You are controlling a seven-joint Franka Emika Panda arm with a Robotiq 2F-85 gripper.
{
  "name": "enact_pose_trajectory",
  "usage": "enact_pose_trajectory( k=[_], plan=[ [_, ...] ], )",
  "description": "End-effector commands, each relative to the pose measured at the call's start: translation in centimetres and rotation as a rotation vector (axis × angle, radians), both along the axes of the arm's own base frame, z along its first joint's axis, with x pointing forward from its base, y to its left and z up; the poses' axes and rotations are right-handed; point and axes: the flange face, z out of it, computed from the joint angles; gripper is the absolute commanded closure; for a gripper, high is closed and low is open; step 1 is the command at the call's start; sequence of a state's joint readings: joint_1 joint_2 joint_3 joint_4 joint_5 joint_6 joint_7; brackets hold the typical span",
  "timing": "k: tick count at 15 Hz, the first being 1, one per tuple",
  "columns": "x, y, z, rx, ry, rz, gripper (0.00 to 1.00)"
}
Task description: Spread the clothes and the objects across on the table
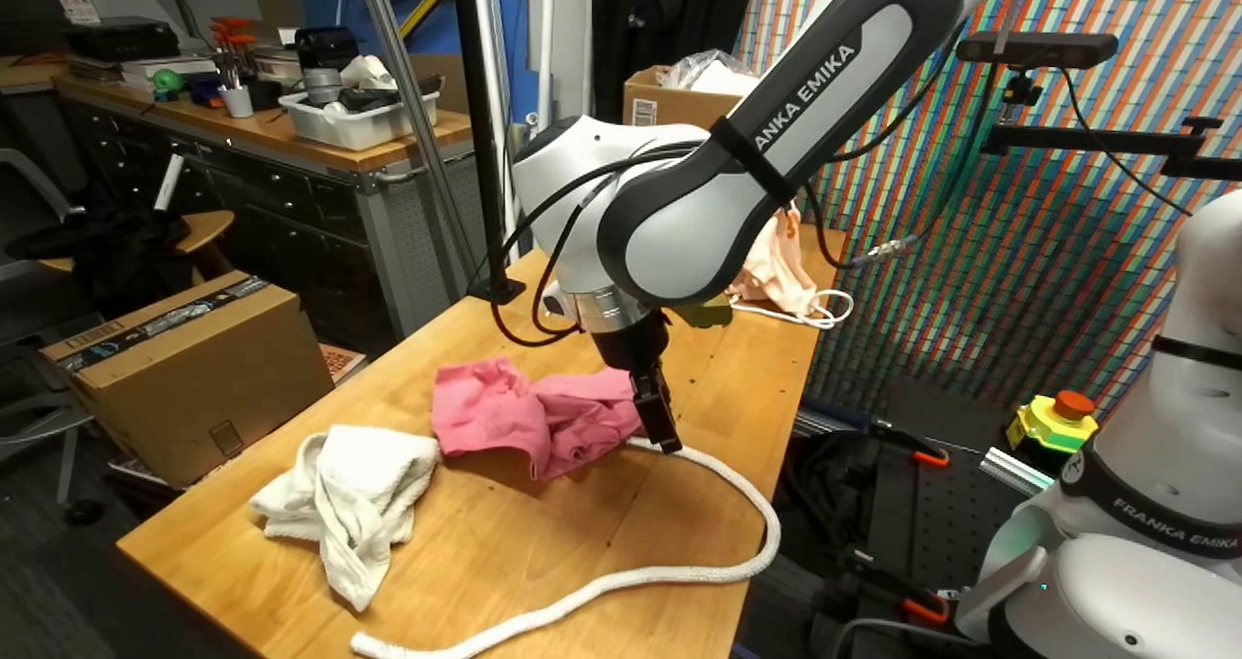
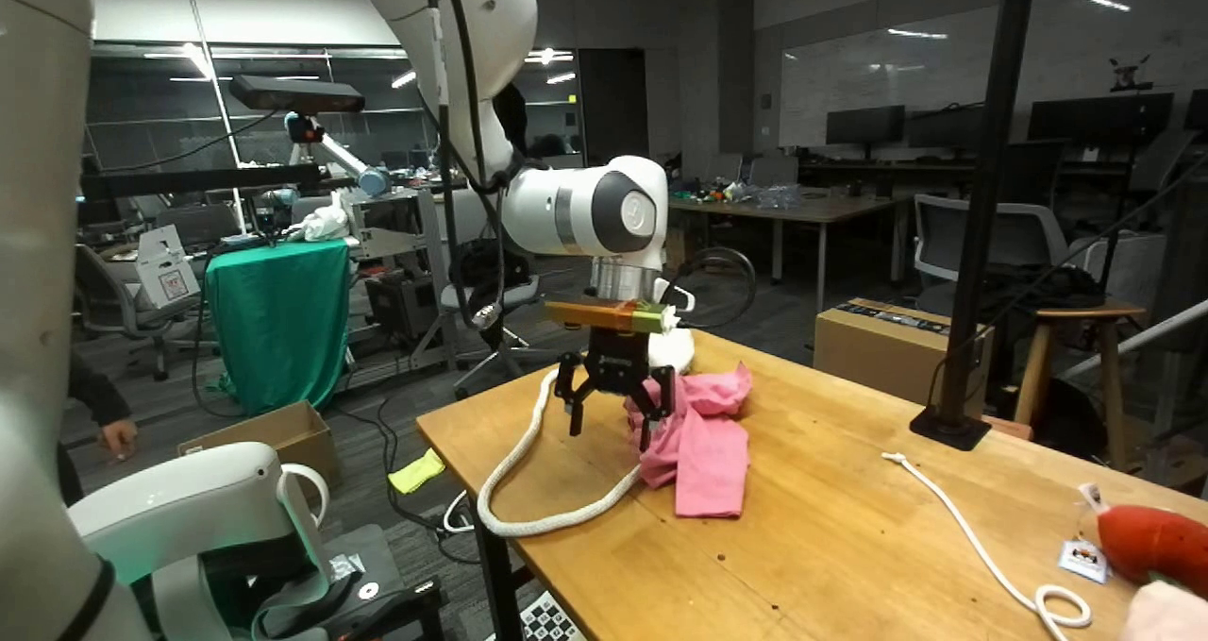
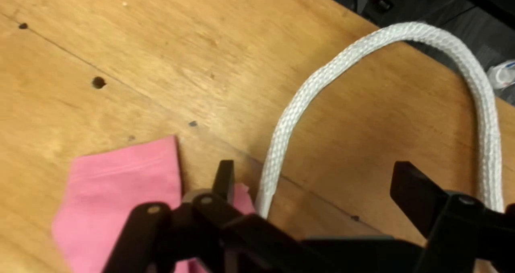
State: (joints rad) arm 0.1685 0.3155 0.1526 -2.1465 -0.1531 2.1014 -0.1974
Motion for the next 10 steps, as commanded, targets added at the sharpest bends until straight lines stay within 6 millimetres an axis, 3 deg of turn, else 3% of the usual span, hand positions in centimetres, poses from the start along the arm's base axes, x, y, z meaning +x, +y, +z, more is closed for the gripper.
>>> enact_pose_trajectory(
  k=[1, 10],
  plan=[
    [0.3, -1.0, 1.5, 0.004, -0.148, -0.079, 0.0],
    [2.4, -0.8, 0.8, -0.005, -0.473, -0.209, 0.0]
  ],
)
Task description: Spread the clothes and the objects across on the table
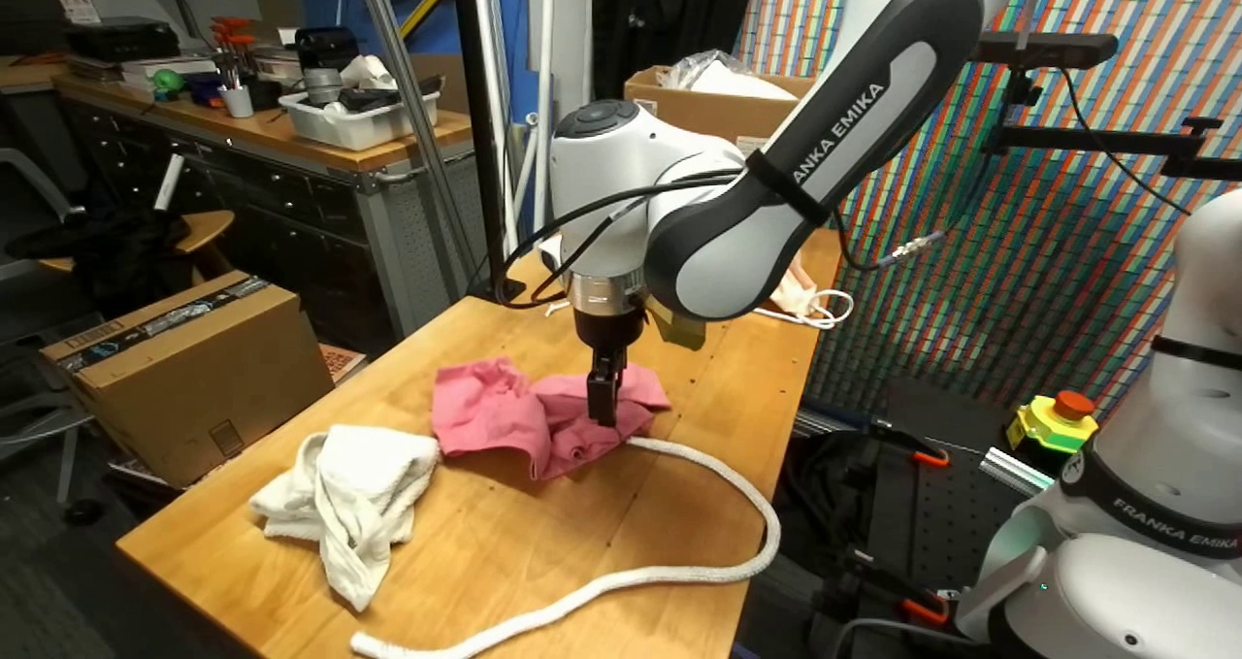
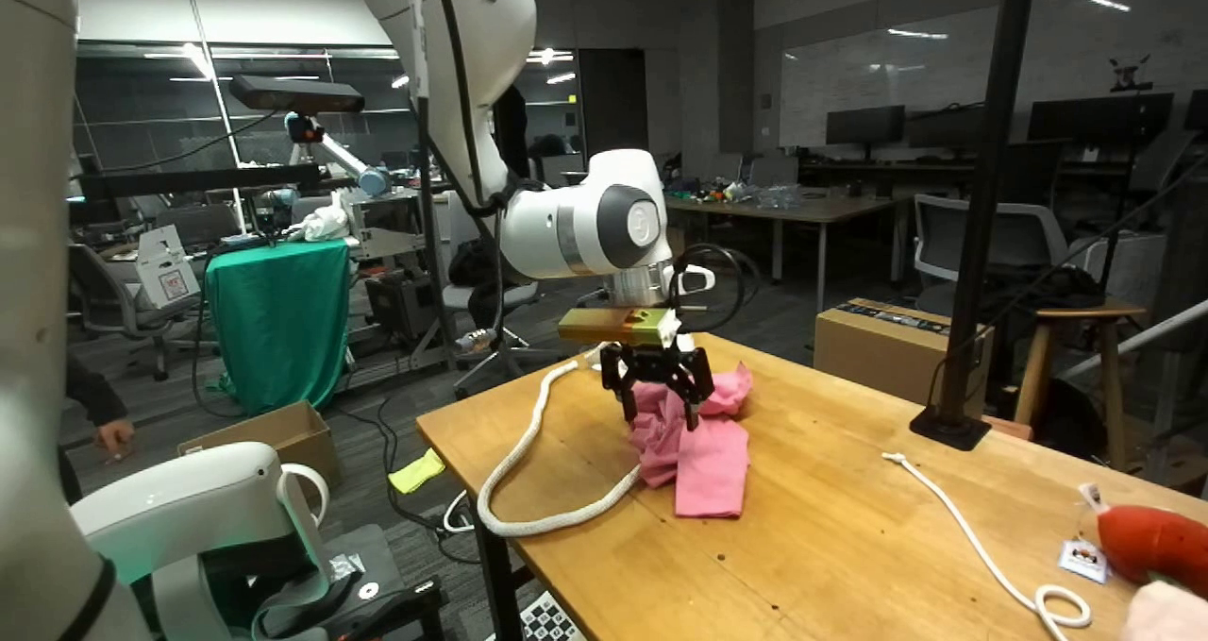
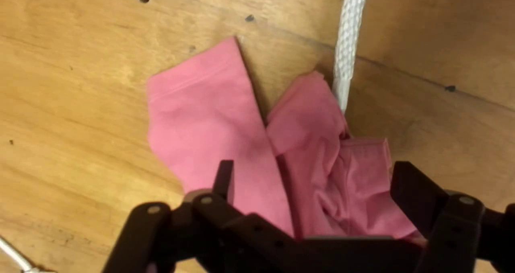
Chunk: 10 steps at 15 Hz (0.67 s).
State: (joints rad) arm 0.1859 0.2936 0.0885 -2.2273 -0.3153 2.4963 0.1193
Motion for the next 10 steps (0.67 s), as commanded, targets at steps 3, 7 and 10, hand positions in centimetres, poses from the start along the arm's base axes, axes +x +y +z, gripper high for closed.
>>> enact_pose_trajectory(
  k=[3, 7, 10],
  plan=[
    [0.6, 0.4, -0.4, -0.043, -0.125, -0.046, 0.0],
    [1.0, 1.2, -1.2, -0.048, -0.135, -0.047, 0.0],
    [1.8, 1.7, -1.6, -0.047, -0.129, -0.045, 0.0]
  ],
)
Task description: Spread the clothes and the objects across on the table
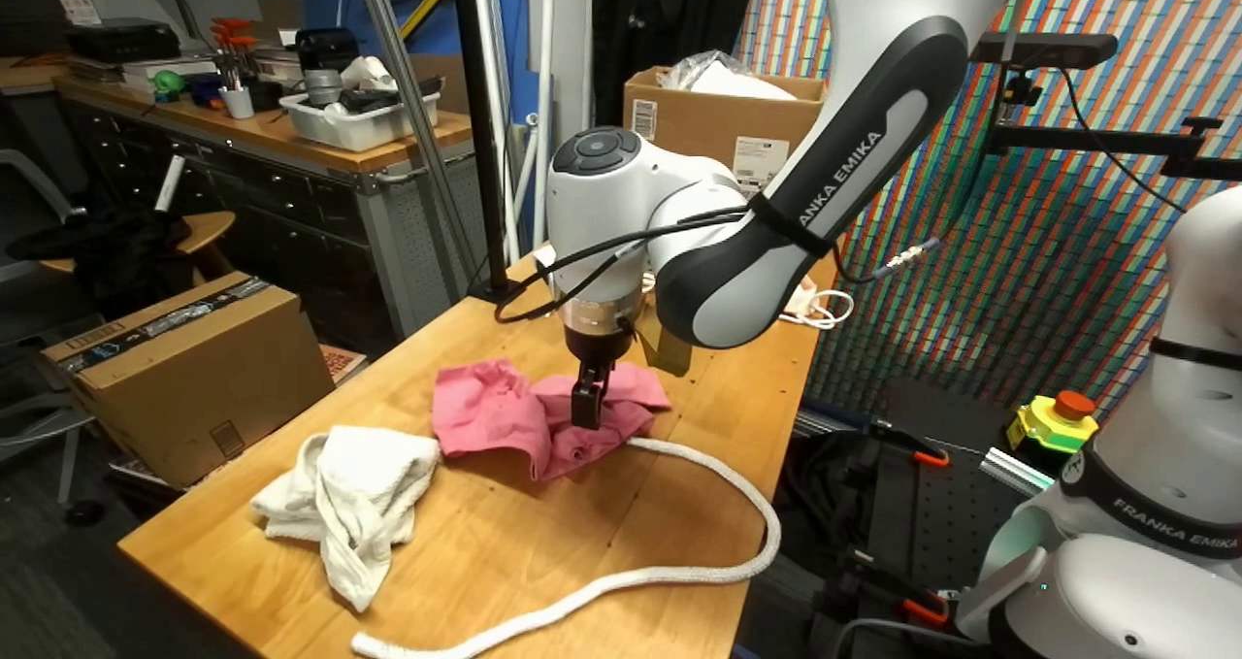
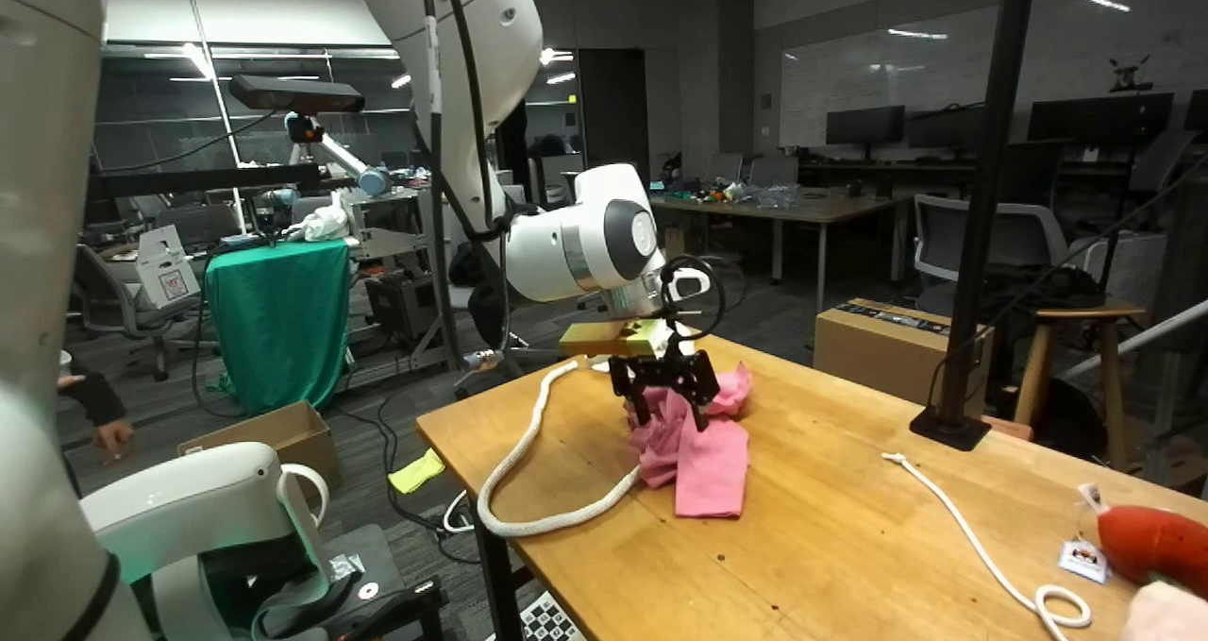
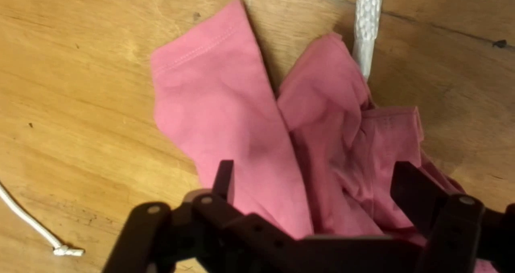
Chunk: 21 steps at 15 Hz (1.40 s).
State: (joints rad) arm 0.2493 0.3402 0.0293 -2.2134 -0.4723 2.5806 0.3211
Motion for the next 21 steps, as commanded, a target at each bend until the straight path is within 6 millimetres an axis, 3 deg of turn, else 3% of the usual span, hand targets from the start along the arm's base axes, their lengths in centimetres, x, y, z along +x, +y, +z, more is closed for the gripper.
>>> enact_pose_trajectory(
  k=[1, 14, 21],
  plan=[
    [1.5, 0.8, -0.3, -0.001, -0.022, 0.004, 0.0],
    [7.8, 1.5, -2.3, -0.002, 0.03, 0.035, 0.0],
    [10.5, 0.0, -4.3, -0.027, 0.06, 0.023, 0.0]
  ],
)
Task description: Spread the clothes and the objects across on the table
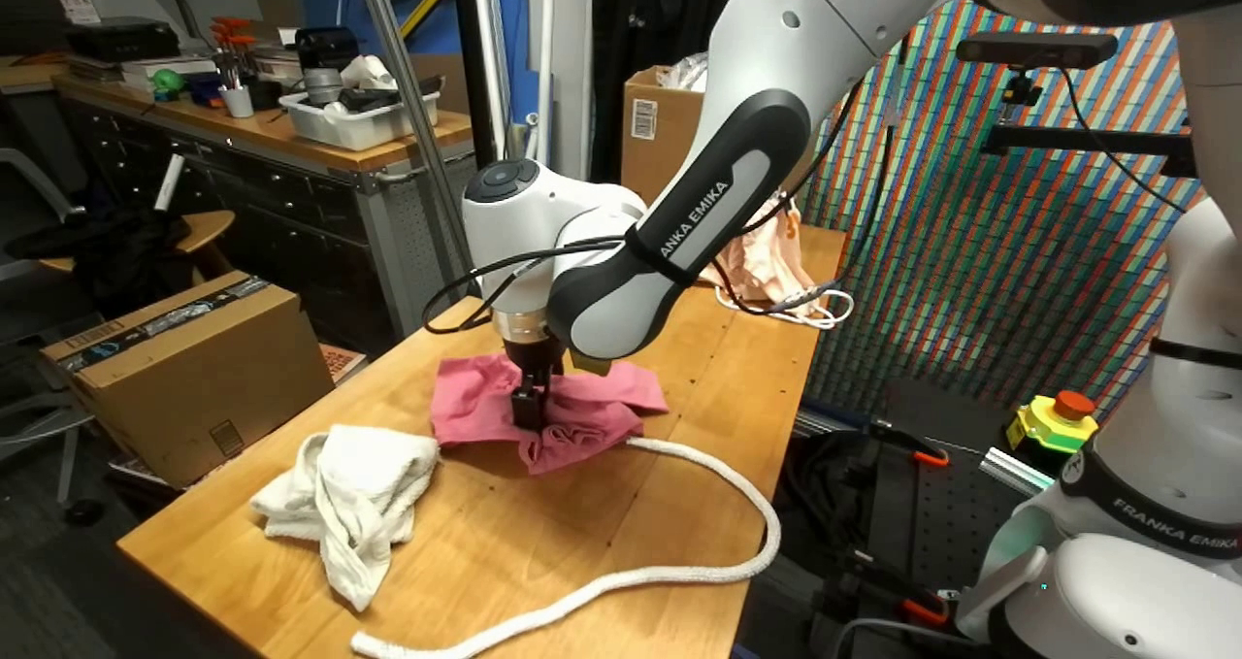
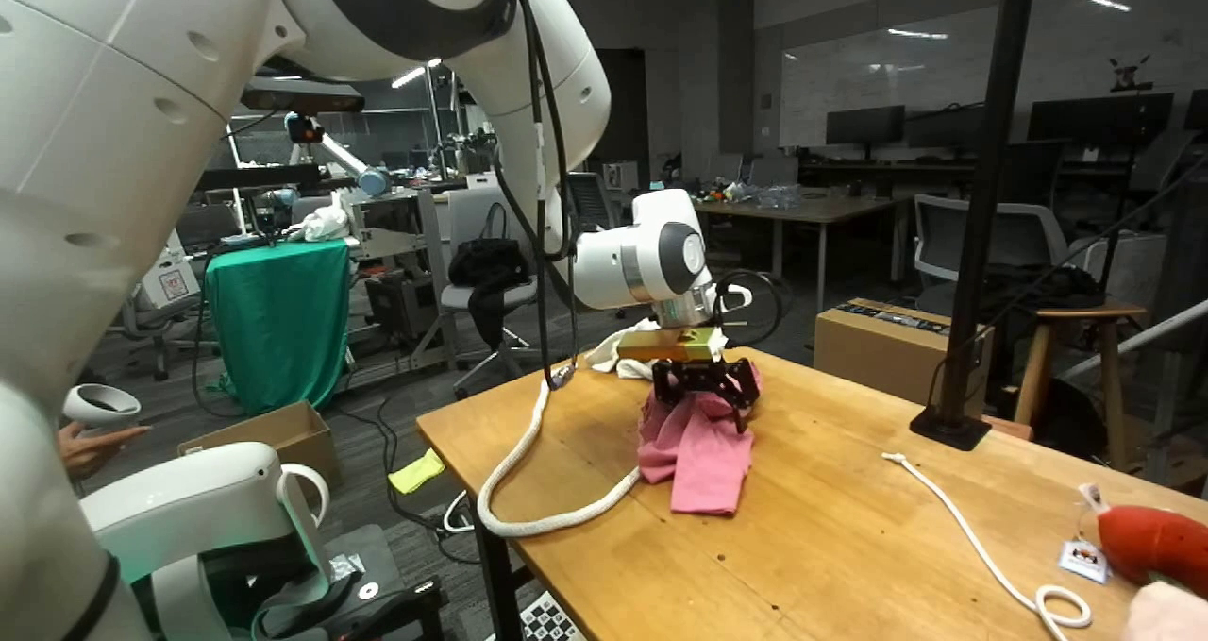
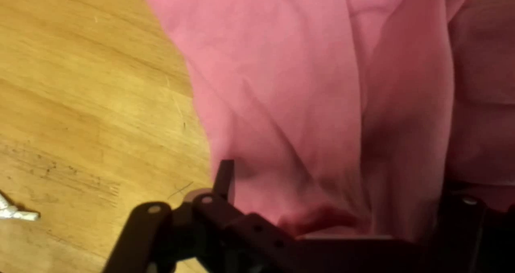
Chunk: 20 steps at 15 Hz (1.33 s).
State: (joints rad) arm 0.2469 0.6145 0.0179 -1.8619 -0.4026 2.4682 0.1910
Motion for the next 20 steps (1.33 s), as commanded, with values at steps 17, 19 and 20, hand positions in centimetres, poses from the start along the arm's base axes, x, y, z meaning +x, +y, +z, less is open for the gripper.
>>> enact_pose_trajectory(
  k=[17, 19, 20],
  plan=[
    [7.7, -0.9, 2.1, 0.007, -0.09, -0.048, 0.0],
    [7.4, -0.7, 3.0, 0.009, -0.093, -0.045, 0.0],
    [6.9, -0.7, 3.7, 0.01, -0.087, -0.044, 0.0]
  ],
)
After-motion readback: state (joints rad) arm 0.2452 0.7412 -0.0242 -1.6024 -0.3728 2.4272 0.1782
